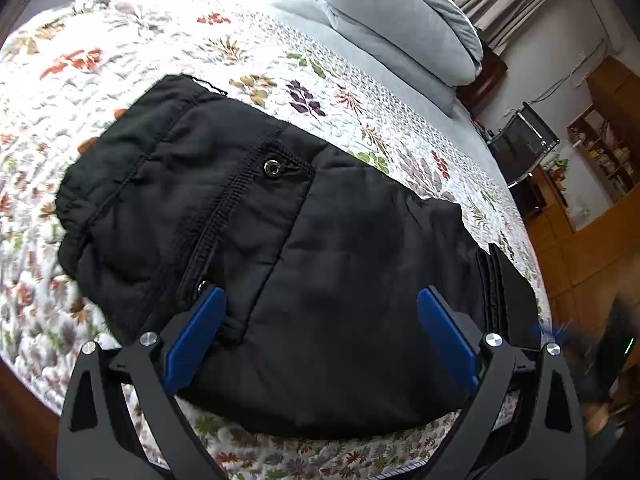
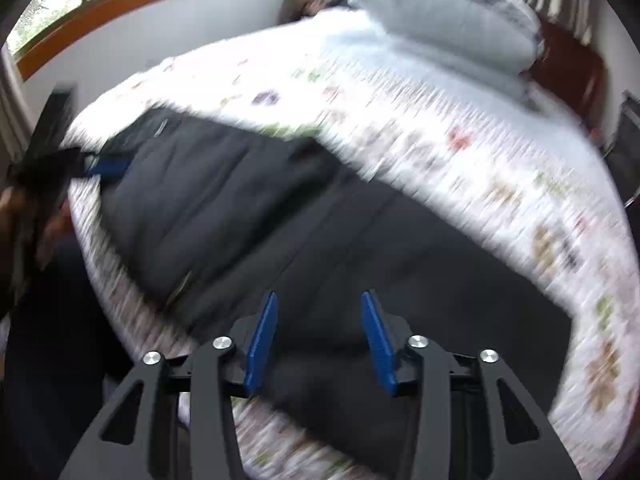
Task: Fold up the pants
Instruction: 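Open the right tool and release the folded leg onto the pants, then grasp the black pants bundle edge with the right tool and lift it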
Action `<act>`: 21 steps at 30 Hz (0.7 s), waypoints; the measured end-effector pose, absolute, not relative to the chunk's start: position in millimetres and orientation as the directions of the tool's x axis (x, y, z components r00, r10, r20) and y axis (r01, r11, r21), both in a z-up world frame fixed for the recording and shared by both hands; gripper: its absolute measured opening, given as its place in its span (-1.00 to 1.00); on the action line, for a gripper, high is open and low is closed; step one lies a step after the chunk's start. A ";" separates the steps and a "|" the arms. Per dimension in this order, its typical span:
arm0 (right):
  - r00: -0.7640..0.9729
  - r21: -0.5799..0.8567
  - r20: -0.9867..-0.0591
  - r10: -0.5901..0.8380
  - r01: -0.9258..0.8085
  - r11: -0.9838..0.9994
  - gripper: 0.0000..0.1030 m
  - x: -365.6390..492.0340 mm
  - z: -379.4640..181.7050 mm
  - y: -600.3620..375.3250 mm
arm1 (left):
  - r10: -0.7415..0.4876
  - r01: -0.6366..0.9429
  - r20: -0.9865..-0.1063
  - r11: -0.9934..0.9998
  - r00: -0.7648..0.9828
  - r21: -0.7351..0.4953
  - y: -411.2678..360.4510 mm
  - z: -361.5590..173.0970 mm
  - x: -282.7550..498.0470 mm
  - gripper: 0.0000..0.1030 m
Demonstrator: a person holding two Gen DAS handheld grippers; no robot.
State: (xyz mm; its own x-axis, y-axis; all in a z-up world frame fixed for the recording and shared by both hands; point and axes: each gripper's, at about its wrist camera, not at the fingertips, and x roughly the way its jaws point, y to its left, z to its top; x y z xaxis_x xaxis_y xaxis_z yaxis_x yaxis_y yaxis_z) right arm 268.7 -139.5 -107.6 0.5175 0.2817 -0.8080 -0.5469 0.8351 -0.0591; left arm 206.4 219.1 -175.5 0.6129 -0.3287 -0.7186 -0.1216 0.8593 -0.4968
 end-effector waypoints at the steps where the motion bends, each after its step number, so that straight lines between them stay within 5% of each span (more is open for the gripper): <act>1: 0.511 -0.059 -0.816 0.270 -0.538 0.841 -0.02 287.7 -102.9 -140.8 | -0.314 -0.127 -0.721 0.865 0.618 -0.485 217.0 -173.4 203.7 0.87; 12: 0.214 -0.020 -0.962 0.171 -0.678 0.735 0.03 367.1 -131.9 -100.6 | -0.199 -0.172 -0.804 0.922 0.561 -0.348 200.6 -163.3 196.2 0.87; 17: 0.071 0.117 -0.949 0.307 -0.825 0.553 0.63 393.5 -77.8 -24.0 | -0.139 -0.207 -0.829 0.933 0.542 -0.293 205.5 -148.5 185.5 0.87; 21: -0.071 0.222 -0.929 0.364 -0.893 0.391 0.65 428.9 -59.5 69.5 | -0.117 -0.246 -0.838 0.926 0.534 -0.286 217.7 -144.2 174.5 0.88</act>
State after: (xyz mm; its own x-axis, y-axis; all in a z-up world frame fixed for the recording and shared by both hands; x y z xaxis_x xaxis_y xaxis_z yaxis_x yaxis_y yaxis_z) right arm 428.9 69.5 -59.5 -0.0708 0.3643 -0.9286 -0.8932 0.3913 0.2216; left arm 174.5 217.7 -144.2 0.5338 -0.1170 -0.8375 -0.2457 0.9262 -0.2860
